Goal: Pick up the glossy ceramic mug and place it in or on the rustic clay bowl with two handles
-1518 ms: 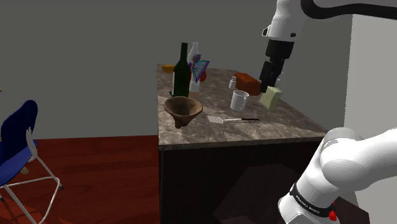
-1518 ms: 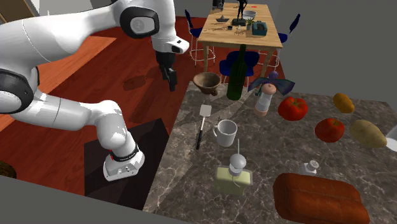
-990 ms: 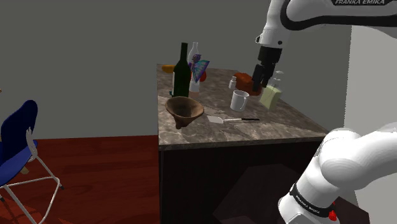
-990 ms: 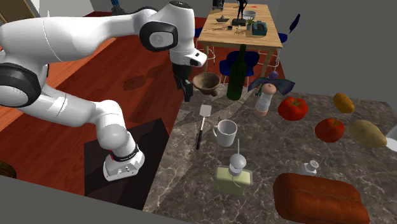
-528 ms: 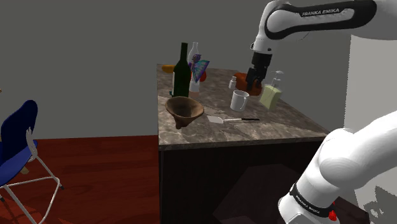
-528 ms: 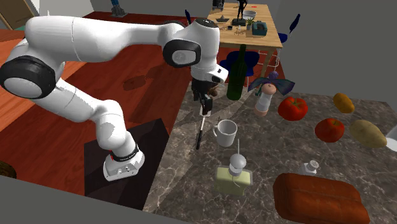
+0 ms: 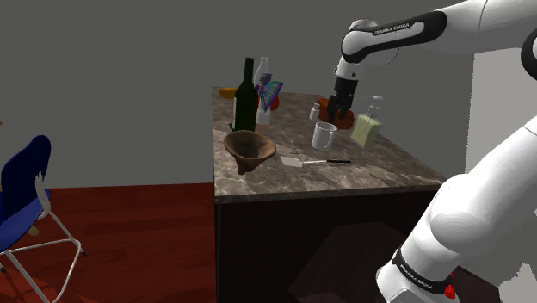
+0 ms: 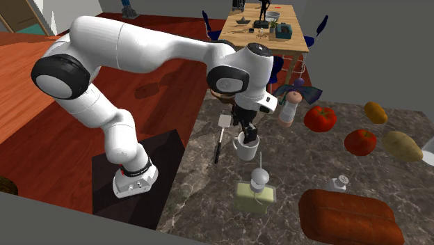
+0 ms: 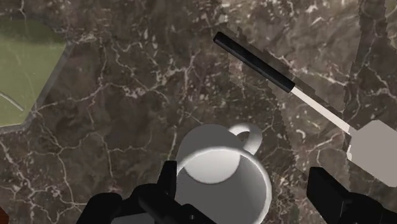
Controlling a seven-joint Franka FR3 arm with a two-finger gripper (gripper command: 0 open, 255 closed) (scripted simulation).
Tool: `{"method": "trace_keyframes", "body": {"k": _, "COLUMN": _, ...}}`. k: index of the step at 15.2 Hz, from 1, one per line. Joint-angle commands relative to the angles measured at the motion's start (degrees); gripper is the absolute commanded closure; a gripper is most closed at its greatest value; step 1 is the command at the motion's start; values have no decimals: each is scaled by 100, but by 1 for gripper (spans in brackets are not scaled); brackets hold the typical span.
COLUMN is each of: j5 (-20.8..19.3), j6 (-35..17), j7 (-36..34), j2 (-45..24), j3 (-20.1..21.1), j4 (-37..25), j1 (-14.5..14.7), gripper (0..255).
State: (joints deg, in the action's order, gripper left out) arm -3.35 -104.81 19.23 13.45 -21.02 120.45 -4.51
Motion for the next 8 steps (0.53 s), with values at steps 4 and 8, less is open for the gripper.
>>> {"method": "trace_keyframes", "body": {"k": 4, "j5": 427, "j6": -278, "j7": 586, "j2": -1061, "j3": -389, "j4": -685, "j1": -136, "gripper": 0}}
{"method": "trace_keyframes", "body": {"k": 8, "j5": 447, "j6": -507, "j7": 603, "j2": -1104, "j3": -384, "j4": -494, "j1": -147, "gripper": 0}}
